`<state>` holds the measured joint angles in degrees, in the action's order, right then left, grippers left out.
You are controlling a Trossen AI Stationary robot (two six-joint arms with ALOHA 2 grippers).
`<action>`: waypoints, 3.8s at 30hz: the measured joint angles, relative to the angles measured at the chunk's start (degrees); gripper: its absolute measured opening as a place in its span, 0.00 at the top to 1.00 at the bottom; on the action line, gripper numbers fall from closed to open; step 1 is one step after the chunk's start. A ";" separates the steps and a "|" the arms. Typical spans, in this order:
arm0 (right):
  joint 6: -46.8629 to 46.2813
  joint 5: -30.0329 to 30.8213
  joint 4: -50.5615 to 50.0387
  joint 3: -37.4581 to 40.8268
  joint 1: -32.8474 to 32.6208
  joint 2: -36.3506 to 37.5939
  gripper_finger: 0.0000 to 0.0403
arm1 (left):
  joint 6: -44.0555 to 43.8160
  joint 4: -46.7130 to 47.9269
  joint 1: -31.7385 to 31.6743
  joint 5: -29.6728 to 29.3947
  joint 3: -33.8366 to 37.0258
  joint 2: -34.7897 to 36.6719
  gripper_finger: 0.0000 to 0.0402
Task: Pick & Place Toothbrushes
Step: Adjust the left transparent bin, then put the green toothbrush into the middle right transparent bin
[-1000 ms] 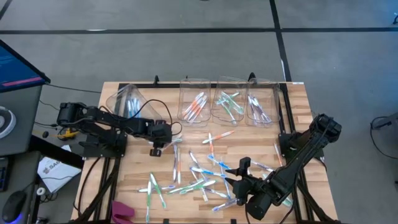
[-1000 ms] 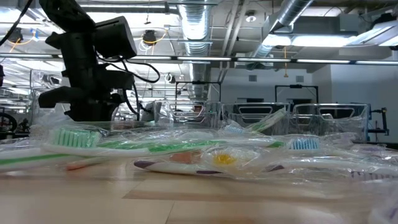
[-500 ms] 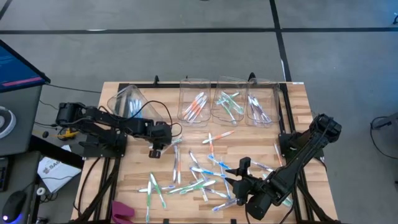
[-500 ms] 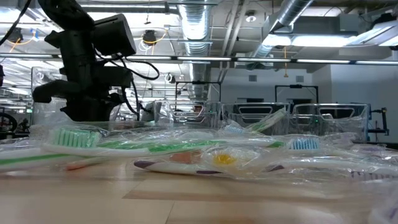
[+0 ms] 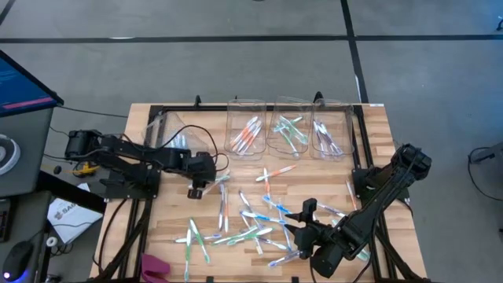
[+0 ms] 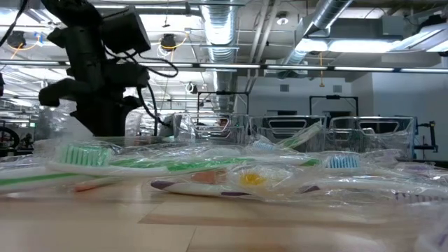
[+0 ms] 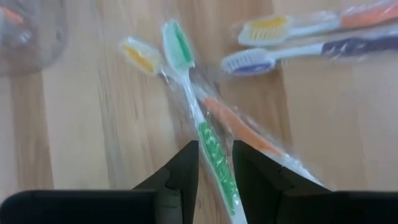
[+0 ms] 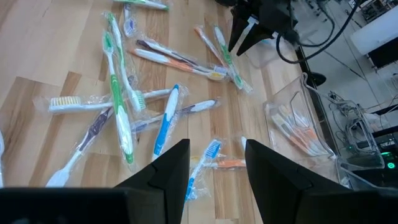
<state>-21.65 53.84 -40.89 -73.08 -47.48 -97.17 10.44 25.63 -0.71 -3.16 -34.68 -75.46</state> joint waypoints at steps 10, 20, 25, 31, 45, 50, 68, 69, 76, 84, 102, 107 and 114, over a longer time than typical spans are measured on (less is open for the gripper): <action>0.00 0.00 0.00 0.00 0.04 0.00 0.63 | 0.08 -0.01 0.02 -1.37 -0.04 7.60 0.77; 0.02 0.00 0.01 0.00 0.02 0.00 0.63 | -4.11 0.13 4.17 -1.41 -0.04 15.19 0.77; 0.02 0.00 -0.01 0.00 0.02 0.00 0.63 | -14.91 1.00 11.79 3.59 -0.04 18.71 0.77; -0.23 0.00 -0.03 0.00 -0.05 0.00 0.63 | -29.54 3.68 23.07 3.67 -0.04 20.06 0.77; -0.46 0.00 -0.05 0.00 -0.07 0.00 0.63 | -79.20 27.76 29.49 -0.37 -0.07 19.71 0.77; -0.46 -0.02 -0.06 0.00 -0.07 0.00 0.63 | -90.14 35.02 29.46 -2.25 -0.09 19.77 0.77; -0.50 -1.88 -0.01 -0.04 -0.07 0.00 0.63 | -91.86 35.26 22.15 -11.59 -0.11 20.02 0.77; -0.51 -2.22 0.05 -0.04 -0.07 0.00 0.63 | -91.80 35.23 21.53 -12.18 -0.11 20.02 0.77; -0.50 -3.02 0.14 -0.04 -0.04 0.00 0.63 | -86.59 35.04 16.56 -17.17 -0.11 20.02 0.77; -0.50 -3.02 0.16 -0.04 0.00 0.00 0.63 | -73.54 34.56 7.43 -21.96 -0.11 20.02 0.77; -0.48 -2.99 0.11 -0.04 0.04 0.00 0.63 | -48.11 18.85 -7.24 -21.44 -0.09 20.02 0.77; -0.48 -2.99 0.01 -0.04 0.02 0.00 0.63 | -47.74 18.88 -6.47 -15.03 -0.09 20.02 0.77; -0.46 -2.99 0.01 -0.04 0.02 0.00 0.63 | -47.71 18.91 -1.94 -12.70 -0.09 20.02 0.77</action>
<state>-22.11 50.85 -40.88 -73.12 -47.46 -97.17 -37.28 44.53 -2.65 -15.86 -34.76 -55.44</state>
